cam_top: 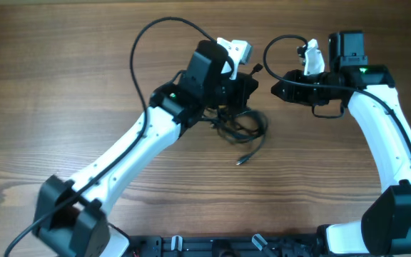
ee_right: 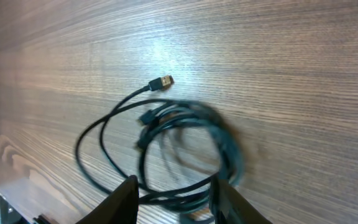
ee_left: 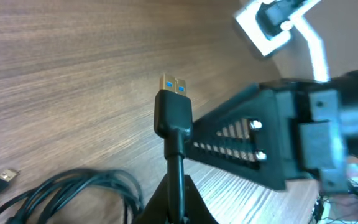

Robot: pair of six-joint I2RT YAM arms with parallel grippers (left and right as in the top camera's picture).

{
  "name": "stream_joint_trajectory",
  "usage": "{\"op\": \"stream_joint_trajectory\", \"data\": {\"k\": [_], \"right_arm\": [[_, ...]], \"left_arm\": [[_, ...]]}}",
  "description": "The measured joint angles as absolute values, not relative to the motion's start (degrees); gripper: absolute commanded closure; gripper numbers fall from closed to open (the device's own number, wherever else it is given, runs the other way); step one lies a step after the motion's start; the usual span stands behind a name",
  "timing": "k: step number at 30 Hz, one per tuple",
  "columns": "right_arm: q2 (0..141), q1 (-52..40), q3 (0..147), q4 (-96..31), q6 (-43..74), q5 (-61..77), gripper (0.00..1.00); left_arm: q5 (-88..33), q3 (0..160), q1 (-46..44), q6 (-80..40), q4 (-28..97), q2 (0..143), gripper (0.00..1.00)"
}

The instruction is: Untangle cables

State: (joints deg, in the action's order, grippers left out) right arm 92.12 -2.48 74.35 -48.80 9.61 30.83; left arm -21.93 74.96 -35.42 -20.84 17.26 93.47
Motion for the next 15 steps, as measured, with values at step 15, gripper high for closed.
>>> {"op": "stream_joint_trajectory", "data": {"k": [15], "right_arm": [[92.1, -2.6, 74.3, -48.8, 10.6, 31.1, 0.62]], "left_arm": [[-21.9, 75.0, -25.0, -38.8, 11.4, 86.2, 0.96]]}}
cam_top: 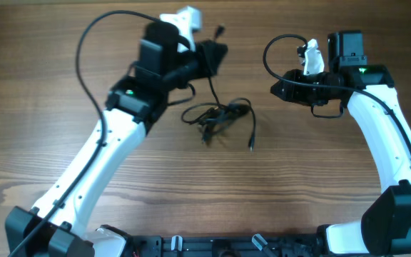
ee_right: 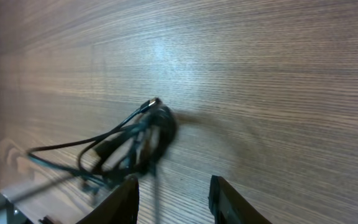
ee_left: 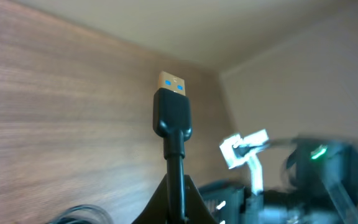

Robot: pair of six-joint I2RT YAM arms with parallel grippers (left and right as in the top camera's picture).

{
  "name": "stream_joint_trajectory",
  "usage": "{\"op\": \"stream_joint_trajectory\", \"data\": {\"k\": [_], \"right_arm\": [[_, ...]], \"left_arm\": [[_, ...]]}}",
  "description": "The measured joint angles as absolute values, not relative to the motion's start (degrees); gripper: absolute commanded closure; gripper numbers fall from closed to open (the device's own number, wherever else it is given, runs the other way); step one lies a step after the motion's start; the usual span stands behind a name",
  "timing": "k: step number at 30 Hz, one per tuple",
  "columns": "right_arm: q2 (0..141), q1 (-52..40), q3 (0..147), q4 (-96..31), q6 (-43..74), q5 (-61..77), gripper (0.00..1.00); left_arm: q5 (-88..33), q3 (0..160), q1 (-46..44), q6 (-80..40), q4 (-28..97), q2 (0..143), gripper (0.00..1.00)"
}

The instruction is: Untangle cables

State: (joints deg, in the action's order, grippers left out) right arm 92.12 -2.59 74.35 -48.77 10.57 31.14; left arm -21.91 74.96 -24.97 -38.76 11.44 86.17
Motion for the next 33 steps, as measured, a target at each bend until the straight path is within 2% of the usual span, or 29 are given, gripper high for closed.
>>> {"op": "stream_joint_trajectory", "data": {"k": [4, 11, 23, 29, 33], "right_arm": [[92.1, -2.6, 74.3, -48.7, 10.6, 33.2, 0.61], [92.1, -5.7, 74.3, -45.6, 13.2, 34.8, 0.49], [92.5, -12.3, 74.3, -39.6, 26.1, 37.4, 0.42], [92.5, -14.5, 74.3, -38.5, 28.9, 37.0, 0.42], [92.6, -14.5, 74.3, -39.8, 29.1, 34.4, 0.38]], "left_arm": [[-28.3, 75.0, -21.5, -47.0, 6.8, 85.5, 0.96], [-36.4, 75.0, -19.7, -56.1, 4.5, 85.5, 0.96], [-37.0, 75.0, -18.6, -58.3, 4.3, 85.5, 0.96], [-36.2, 75.0, -18.4, -59.0, 4.4, 85.5, 0.96], [-34.4, 75.0, -18.4, -58.1, 11.0, 85.5, 0.96]]}}
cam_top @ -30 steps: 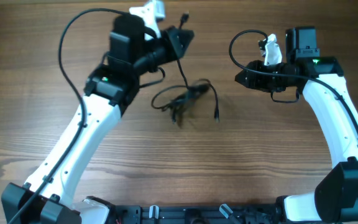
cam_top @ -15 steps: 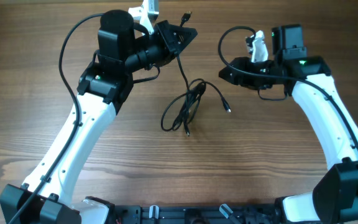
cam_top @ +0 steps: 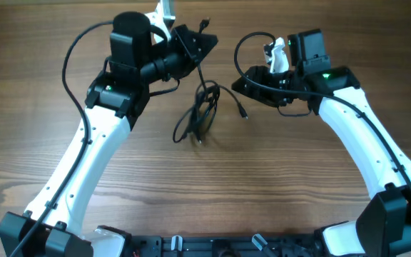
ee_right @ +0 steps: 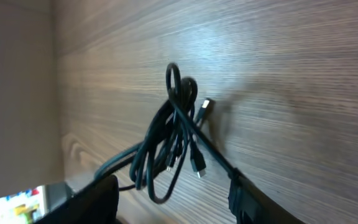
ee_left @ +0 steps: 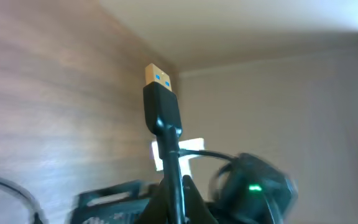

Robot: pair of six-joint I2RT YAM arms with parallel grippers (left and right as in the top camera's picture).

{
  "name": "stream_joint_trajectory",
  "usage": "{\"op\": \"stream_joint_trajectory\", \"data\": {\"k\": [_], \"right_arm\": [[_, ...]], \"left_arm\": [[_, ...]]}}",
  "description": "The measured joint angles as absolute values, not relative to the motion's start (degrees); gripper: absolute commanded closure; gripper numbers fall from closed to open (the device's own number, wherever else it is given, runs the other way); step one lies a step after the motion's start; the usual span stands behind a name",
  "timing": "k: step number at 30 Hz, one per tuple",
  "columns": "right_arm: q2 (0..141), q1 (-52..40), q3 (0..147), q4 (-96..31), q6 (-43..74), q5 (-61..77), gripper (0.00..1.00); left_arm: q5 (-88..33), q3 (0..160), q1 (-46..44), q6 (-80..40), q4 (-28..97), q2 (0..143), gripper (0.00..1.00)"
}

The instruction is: Untangle cables

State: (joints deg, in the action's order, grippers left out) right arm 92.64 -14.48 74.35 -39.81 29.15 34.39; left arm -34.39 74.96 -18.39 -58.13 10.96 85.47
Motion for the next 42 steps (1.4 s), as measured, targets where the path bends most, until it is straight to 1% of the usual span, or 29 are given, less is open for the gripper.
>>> {"op": "stream_joint_trajectory", "data": {"k": [2, 5, 8, 10, 11, 13, 14, 15, 16, 17, 18, 19, 21, 23, 26, 30, 34, 37, 42], "right_arm": [[92.7, -14.0, 74.3, -40.7, 28.9, 32.7, 0.37], [92.7, -10.7, 74.3, -42.7, 28.0, 30.6, 0.37], [92.7, -5.2, 74.3, -45.0, 26.4, 29.7, 0.37], [92.7, -2.3, 74.3, -46.3, 25.1, 29.3, 0.37], [92.7, -1.1, 74.3, -46.9, 24.1, 29.0, 0.36], [92.7, -0.3, 74.3, -47.6, 22.3, 28.8, 0.34], [92.7, -0.3, 74.3, -47.7, 21.7, 28.6, 0.32], [92.7, -0.3, 74.3, -47.7, 21.3, 28.6, 0.3], [92.7, -0.3, 74.3, -47.8, 21.1, 28.6, 0.29], [92.7, -0.3, 74.3, -47.8, 20.8, 28.6, 0.28], [92.7, -0.3, 74.3, -47.8, 20.7, 28.4, 0.28], [92.7, -0.3, 74.3, -47.8, 20.6, 28.4, 0.28], [92.7, -0.3, 74.3, -47.7, 20.6, 28.4, 0.27], [92.7, -0.3, 74.3, -47.7, 20.4, 28.4, 0.27], [92.7, -0.3, 74.3, -47.7, 20.4, 28.4, 0.27], [92.7, -0.3, 74.3, -47.8, 20.2, 28.4, 0.27], [92.7, -0.3, 74.3, -47.8, 20.2, 28.4, 0.27], [92.7, -0.3, 74.3, -47.7, 20.2, 28.4, 0.27], [92.7, -0.3, 74.3, -47.7, 20.2, 28.4, 0.27]], "left_arm": [[-32.3, 75.0, -18.4, -55.9, 17.0, 85.5, 0.96], [-29.2, 75.0, -18.4, -50.2, 24.3, 86.2, 0.96], [-26.5, 75.1, -18.4, -40.8, 29.8, 89.5, 0.96], [-23.0, 75.1, -18.4, -35.7, 32.0, 92.0, 0.88], [-19.3, 75.0, -18.4, -32.5, 33.1, 93.7, 0.82], [-11.8, 75.0, -18.4, -27.6, 33.5, 96.2, 0.49], [-7.5, 75.1, -18.4, -25.5, 33.5, 97.1, 0.3], [-3.0, 75.0, -18.4, -24.0, 33.4, 97.8, 0.25], [-0.7, 75.1, -18.4, -23.0, 33.4, 98.2, 0.23], [1.7, 75.0, -18.4, -22.2, 33.2, 98.7, 0.23], [4.3, 75.0, -18.4, -20.6, 32.8, 98.9, 0.25], [5.5, 75.1, -18.3, -19.2, 32.4, 99.0, 0.28], [6.2, 75.2, -18.3, -15.9, 32.5, 98.9, 0.31], [4.1, 75.4, -18.3, -13.8, 32.6, 98.7, 0.33], [-7.5, 76.1, -18.3, -9.3, 33.1, 97.6, 0.33], [-15.3, 76.8, -18.8, -2.9, 37.5, 98.1, 0.33], [-18.2, 77.2, -19.2, 3.2, 42.3, 103.7, 0.38], [-18.8, 77.2, -19.4, 6.0, 43.8, 109.1, 0.38], [-19.2, 77.2, -20.6, 8.2, 44.4, 112.6, 0.38]]}}
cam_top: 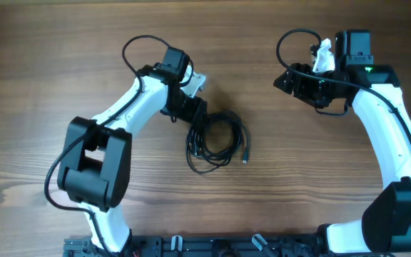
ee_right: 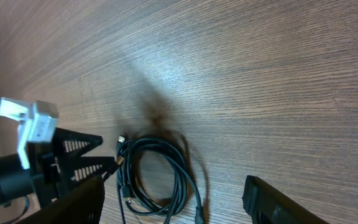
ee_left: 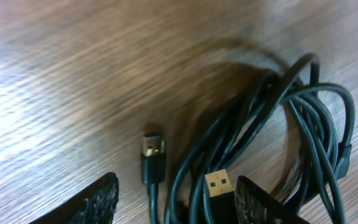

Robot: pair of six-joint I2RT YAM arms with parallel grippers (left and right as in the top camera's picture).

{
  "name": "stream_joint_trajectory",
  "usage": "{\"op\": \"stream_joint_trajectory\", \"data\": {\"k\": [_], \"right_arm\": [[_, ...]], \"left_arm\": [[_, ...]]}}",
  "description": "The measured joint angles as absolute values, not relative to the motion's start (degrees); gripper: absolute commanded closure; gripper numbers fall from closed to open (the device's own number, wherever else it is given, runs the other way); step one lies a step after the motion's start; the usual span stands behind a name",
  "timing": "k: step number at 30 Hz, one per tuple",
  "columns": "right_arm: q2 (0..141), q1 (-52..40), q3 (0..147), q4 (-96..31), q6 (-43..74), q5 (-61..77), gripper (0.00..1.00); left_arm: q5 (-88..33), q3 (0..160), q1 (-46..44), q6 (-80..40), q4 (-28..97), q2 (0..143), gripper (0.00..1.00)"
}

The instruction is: Untangle cables

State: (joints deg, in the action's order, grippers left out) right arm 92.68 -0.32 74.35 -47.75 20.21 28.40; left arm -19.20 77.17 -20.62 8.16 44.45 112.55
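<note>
The black cable bundle [cam_top: 216,139] lies coiled on the wooden table [cam_top: 63,86], one small plug [cam_top: 245,158] trailing at its right. My left gripper [cam_top: 190,108] sits at the coil's upper left. In the left wrist view it [ee_left: 179,208] is open wide. A gold-tipped USB-A plug [ee_left: 218,184] lies between its fingers, close to the right finger [ee_left: 263,202]. A second black plug [ee_left: 153,149] lies beside it. My right gripper [cam_top: 292,78] hovers open at the far right, empty. Its wrist view shows the coil [ee_right: 160,180] below it [ee_right: 179,208].
The left arm's own supply cable [cam_top: 138,46] loops above its wrist. A similar loop [cam_top: 291,39] rises by the right wrist. The table's front rail [cam_top: 212,246] runs along the near edge.
My left gripper was shut on the USB-A plug, held high with the bundle hanging. Now it is low at the table and open, the bundle lies coiled. The right gripper has moved right.
At first my left gripper held the USB-A plug just above the bundle at mid-table. Then it was further left and back, the bundle stretched out. Later it was higher, the bundle hanging near the right gripper. Now the bundle lies as a rounder coil, released.
</note>
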Motion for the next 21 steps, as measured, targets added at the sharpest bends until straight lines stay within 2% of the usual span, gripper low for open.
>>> {"op": "stream_joint_trajectory", "data": {"k": [5, 8, 9, 10, 16, 17, 18, 19, 21], "right_arm": [[92.7, -0.3, 74.3, -47.7, 20.0, 28.4, 0.27], [92.7, -0.3, 74.3, -47.8, 20.0, 28.4, 0.27], [92.7, -0.3, 74.3, -47.8, 20.0, 28.4, 0.27], [92.7, -0.3, 74.3, -47.8, 20.0, 28.4, 0.27], [92.7, -0.3, 74.3, -48.7, 19.2, 28.4, 0.27], [92.7, -0.3, 74.3, -48.7, 19.2, 28.4, 0.26], [92.7, -0.3, 74.3, -48.7, 19.2, 28.4, 0.26], [92.7, -0.3, 74.3, -48.7, 19.2, 28.4, 0.26], [92.7, -0.3, 74.3, -48.7, 19.2, 28.4, 0.27]], "left_arm": [[-19.5, 77.2, -21.2, 9.0, 44.6, 114.3, 0.4], [-19.5, 77.2, -21.7, 9.6, 44.6, 115.2, 0.48], [-19.5, 77.2, -21.9, 9.9, 44.6, 115.5, 0.57], [-19.4, 77.2, -22.2, 10.3, 44.5, 116.0, 0.6], [-18.5, 77.2, -22.6, 10.9, 43.3, 117.1, 0.66], [-18.5, 77.2, -22.6, 10.9, 43.1, 117.2, 0.71], [-18.5, 77.2, -22.7, 10.9, 43.1, 117.2, 0.91], [-18.5, 77.3, -22.8, 10.8, 43.0, 117.3, 0.96], [-18.2, 77.7, -23.2, 10.9, 42.7, 117.6, 0.96]]}}
